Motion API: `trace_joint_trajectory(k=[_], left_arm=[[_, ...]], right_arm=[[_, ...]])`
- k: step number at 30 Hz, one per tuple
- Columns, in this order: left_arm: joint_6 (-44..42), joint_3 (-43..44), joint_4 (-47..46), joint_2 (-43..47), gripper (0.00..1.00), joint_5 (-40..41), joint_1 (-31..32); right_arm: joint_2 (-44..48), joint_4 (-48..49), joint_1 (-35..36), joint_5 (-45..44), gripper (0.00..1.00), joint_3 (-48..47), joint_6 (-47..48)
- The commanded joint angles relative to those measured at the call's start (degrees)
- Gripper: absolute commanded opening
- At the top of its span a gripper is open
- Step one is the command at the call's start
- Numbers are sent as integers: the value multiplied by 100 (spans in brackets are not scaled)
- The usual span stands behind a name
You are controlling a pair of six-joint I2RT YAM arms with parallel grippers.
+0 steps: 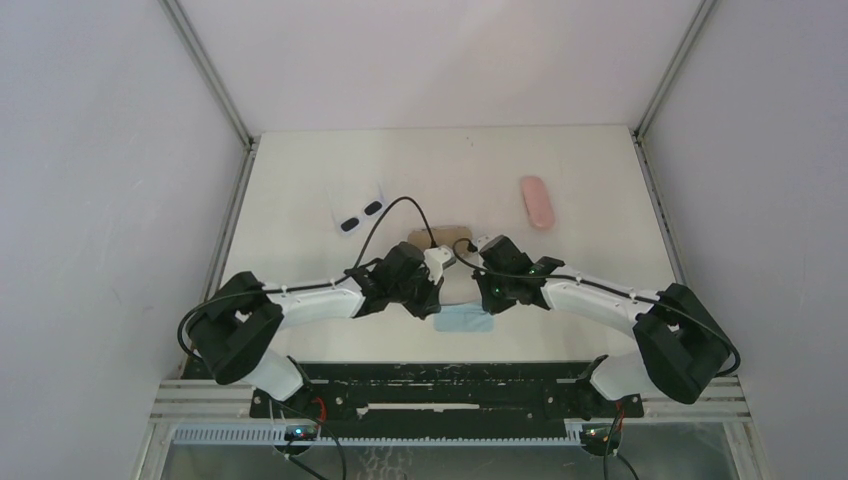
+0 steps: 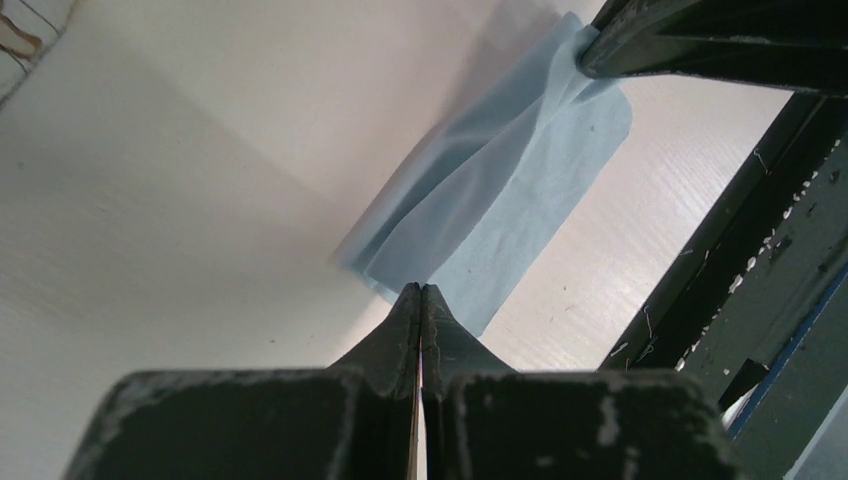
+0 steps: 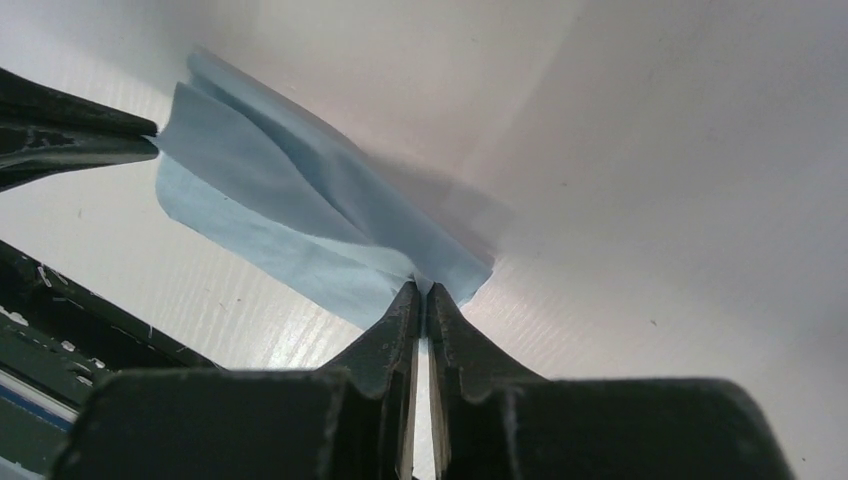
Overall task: Organize the sunglasses
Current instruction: Fold the glasses cleaning cloth at the center of the board.
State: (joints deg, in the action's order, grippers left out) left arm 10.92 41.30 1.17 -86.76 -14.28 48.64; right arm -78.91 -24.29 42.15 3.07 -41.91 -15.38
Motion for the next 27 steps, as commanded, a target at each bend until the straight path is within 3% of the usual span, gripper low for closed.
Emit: trace_joint_trajectory(k=[1,14,27], left_arm=[[-20,-144,-160,242,0,-147,57],[31,-276,-161,292,0,-173,203],[192,-608,-161,615,15,-125,383]], right_arm=[[-83,-48,54,19,6,-19,-134],[-52,-186,152,-79,20,-48,-196],[351,-685,247,-303,35,-46,-353]])
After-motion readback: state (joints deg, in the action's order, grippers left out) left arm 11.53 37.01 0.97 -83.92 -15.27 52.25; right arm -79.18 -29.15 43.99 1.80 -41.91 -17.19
